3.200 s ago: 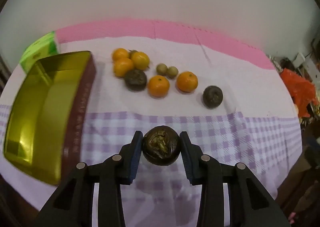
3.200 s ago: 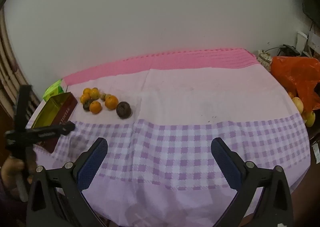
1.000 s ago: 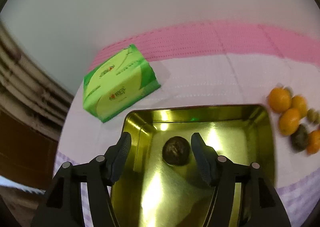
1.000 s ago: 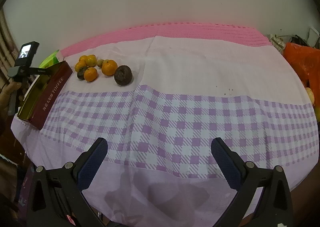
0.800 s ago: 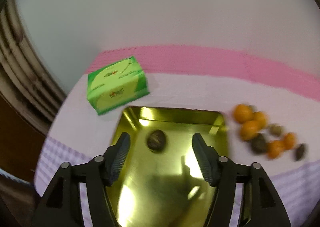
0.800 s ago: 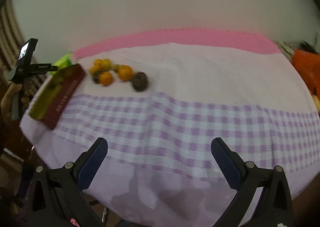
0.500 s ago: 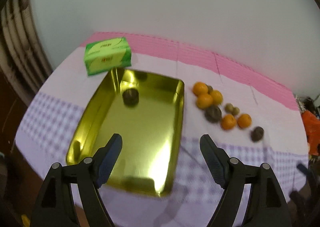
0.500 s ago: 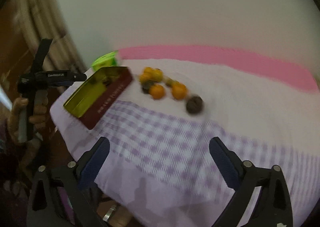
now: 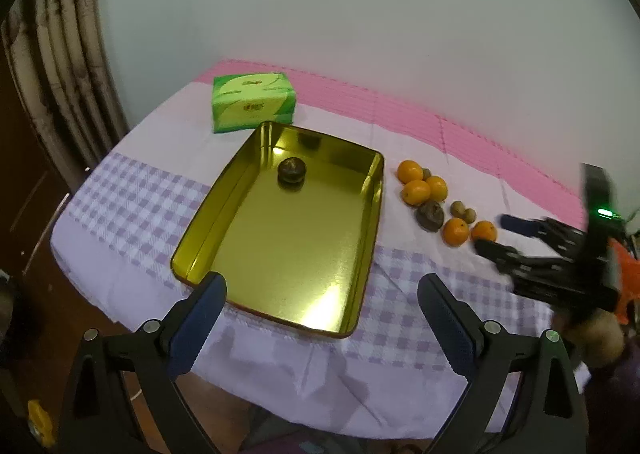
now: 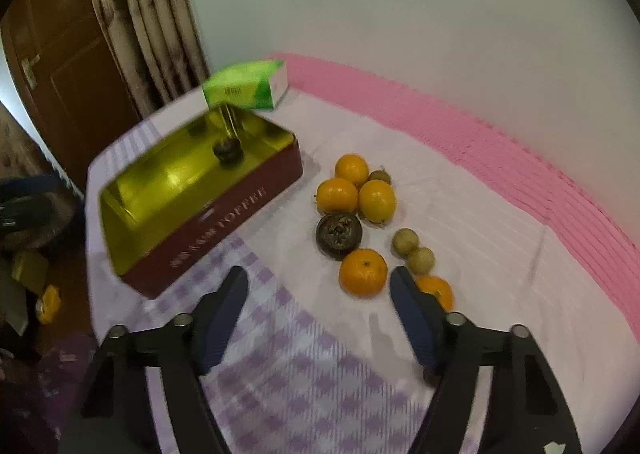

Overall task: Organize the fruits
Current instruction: 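Reach the right gripper to an orange mandarin and close on it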

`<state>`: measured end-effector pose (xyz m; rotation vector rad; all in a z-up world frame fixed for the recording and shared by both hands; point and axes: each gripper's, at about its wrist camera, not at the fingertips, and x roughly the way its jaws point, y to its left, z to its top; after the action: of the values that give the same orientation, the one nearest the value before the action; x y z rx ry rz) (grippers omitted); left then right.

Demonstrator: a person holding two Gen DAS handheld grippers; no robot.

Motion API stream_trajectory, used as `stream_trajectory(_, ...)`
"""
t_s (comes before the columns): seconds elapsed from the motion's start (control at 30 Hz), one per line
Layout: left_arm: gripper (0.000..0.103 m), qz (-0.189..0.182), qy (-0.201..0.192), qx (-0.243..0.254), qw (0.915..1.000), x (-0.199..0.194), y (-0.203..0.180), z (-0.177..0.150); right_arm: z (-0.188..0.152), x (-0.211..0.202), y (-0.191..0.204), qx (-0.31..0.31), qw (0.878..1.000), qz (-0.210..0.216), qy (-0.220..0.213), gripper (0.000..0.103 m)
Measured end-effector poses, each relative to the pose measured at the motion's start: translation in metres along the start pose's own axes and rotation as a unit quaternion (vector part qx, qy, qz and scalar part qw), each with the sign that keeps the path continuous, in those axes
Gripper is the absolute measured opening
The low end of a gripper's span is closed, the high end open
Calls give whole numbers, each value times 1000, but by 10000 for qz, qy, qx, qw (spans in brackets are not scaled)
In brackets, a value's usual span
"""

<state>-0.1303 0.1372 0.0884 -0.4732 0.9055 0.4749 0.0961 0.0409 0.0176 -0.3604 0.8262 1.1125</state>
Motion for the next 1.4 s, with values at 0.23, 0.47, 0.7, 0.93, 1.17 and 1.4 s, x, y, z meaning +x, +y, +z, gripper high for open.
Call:
stream_trajectory(0.23, 96, -28, -192, 202, 9996, 3, 1, -5, 1, 35, -10, -100, 9992, -39, 373, 65)
stream_trajectory(0.47, 96, -11, -11, 499, 9988, 16, -9, -11, 1, 55, -25, -137, 9977, 14, 657, 64)
stream_trajectory(0.7, 96, 315, -250, 764, 9963, 16, -17, -15, 0, 75, -31, -44, 9956, 81, 930, 35)
stream_trajectory(0.93, 96, 379, -484, 279, 9977, 14, 2, -11, -19, 29, -9, 314, 9988, 32, 383, 34)
stream_trajectory(1.17, 96, 610, -529, 47, 9967, 9, 17, -8, 2, -21, 39, 139, 9986, 476, -209, 35)
stream_trajectory(1.4, 96, 982, -613, 120, 9932, 11, 27, -6, 66, -11, 71, -181, 9969, 622, -456, 35)
